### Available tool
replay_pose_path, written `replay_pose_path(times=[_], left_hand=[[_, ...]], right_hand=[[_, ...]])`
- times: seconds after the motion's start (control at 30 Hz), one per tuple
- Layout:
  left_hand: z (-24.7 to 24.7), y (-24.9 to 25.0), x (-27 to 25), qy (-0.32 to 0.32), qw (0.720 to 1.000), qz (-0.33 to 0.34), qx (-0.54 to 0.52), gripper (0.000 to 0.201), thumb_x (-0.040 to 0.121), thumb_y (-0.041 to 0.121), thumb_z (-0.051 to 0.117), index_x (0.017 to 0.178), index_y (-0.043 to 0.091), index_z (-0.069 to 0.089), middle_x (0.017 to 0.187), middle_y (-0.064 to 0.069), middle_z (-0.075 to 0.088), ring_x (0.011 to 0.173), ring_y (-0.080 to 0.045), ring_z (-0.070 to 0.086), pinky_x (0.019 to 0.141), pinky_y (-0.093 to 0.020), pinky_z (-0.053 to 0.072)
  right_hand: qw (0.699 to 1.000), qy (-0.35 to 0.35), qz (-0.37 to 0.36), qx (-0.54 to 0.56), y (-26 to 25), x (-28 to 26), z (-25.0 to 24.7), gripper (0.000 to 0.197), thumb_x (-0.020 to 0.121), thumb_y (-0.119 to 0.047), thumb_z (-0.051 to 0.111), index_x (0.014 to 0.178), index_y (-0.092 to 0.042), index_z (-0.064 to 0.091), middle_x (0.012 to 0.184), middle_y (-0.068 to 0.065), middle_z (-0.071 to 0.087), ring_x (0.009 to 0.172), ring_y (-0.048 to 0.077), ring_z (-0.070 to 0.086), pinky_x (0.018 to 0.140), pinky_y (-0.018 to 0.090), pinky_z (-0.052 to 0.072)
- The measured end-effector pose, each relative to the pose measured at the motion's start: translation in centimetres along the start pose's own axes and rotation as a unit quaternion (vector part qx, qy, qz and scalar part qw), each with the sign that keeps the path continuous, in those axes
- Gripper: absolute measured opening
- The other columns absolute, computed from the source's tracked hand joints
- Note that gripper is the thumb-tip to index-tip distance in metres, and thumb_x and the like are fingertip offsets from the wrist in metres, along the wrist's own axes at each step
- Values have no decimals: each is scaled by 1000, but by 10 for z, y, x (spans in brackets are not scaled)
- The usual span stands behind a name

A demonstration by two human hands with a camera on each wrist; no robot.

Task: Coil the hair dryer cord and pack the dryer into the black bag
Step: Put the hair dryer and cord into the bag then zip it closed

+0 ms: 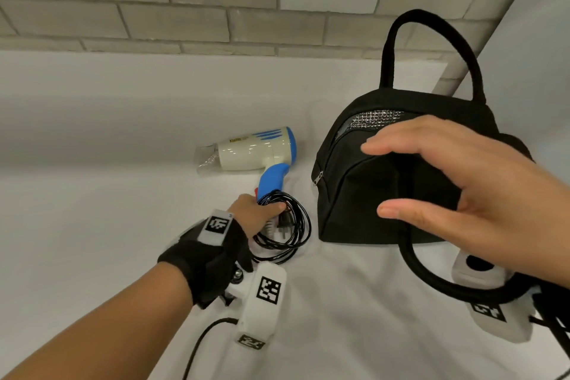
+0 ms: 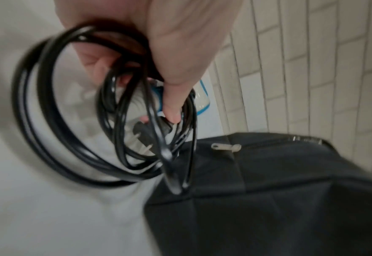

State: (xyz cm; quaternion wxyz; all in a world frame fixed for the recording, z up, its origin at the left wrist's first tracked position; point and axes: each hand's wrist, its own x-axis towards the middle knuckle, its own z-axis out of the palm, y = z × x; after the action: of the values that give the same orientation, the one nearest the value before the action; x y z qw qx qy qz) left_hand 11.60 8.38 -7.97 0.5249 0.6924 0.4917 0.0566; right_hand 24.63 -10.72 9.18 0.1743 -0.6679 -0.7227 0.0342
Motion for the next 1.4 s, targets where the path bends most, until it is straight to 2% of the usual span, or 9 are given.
replay_pose_path(times=[0.13, 0.23, 0.4, 0.63, 0.77, 0.87, 1.03, 1.2, 1.4], left_hand=[[-14, -7, -9, -34, 989, 8, -143, 37, 82, 22, 58, 46, 15, 58, 44, 2, 54, 45, -14, 50, 55, -21, 42], [-17, -11, -20, -60, 967, 6, -246, 30, 85, 10, 53, 56, 9, 52, 44, 0, 52, 34, -7, 47, 38, -12, 39], [-31, -14, -32, 9, 970, 72, -231, 13, 84, 2, 53, 73, 8, 54, 47, 3, 57, 41, -9, 53, 40, -20, 44], [-59, 45, -69, 64, 949, 259, -170, 17, 75, 14, 60, 81, 20, 46, 43, 6, 47, 40, -11, 41, 40, -22, 37], [-43, 100, -101, 8, 914, 356, -194, 16, 81, 8, 54, 86, 21, 48, 44, 4, 49, 41, -9, 46, 42, -17, 40], [-25, 126, -117, -32, 898, 397, -189, 20, 77, 12, 58, 93, 20, 50, 57, 7, 59, 48, -5, 55, 47, -16, 46], [-5, 139, -124, -36, 897, 430, -100, 50, 69, 27, 54, 117, 24, 41, 98, 3, 61, 73, -1, 60, 59, -18, 51], [0, 157, -135, -32, 890, 454, -32, 51, 72, 35, 51, 118, 19, 38, 105, 3, 61, 89, -5, 61, 74, -29, 51], [5, 175, -144, -42, 884, 465, 25, 43, 81, 32, 55, 116, 15, 38, 97, -6, 63, 84, -20, 64, 73, -42, 53]], right_hand=[[999, -9, 34, 5, 0, -3, -3, 48, 74, -59, 44, 120, -44, 39, 116, -31, 45, 116, -11, 37, 96, 11, 33], [996, 14, 78, -32, 10, -6, -8, 50, 72, -64, 41, 119, -46, 38, 110, -36, 42, 108, -10, 38, 81, 13, 37], [975, 19, 206, -76, 47, -16, -23, 75, 59, -74, 38, 124, -37, 45, 107, -29, 41, 101, 0, 38, 80, 26, 36], [976, 39, 183, 114, 36, -15, -27, 68, 44, -91, 42, 107, -67, 41, 114, -46, 44, 109, -4, 49, 83, 23, 47], [955, 13, 118, 270, 10, 2, -12, 91, 38, -79, 63, 121, -61, 30, 124, -40, 44, 119, -15, 39, 96, 7, 36], [904, 33, 92, 415, -9, 15, 1, 110, 31, -49, 84, 126, -53, 29, 121, -29, 54, 113, -5, 53, 92, 17, 46], [840, 213, 87, 492, -12, 17, 3, 65, 47, -25, 75, 108, -29, 53, 89, -14, 69, 74, 7, 69, 59, 18, 54], [850, 272, 73, 445, -8, 10, -9, 72, 31, -32, 83, 98, -30, 58, 86, -14, 71, 83, 5, 68, 70, 14, 51], [897, 304, 93, 306, -1, 2, -29, 62, 42, -65, 73, 93, -30, 64, 93, -6, 72, 88, 12, 68, 78, 26, 53]])
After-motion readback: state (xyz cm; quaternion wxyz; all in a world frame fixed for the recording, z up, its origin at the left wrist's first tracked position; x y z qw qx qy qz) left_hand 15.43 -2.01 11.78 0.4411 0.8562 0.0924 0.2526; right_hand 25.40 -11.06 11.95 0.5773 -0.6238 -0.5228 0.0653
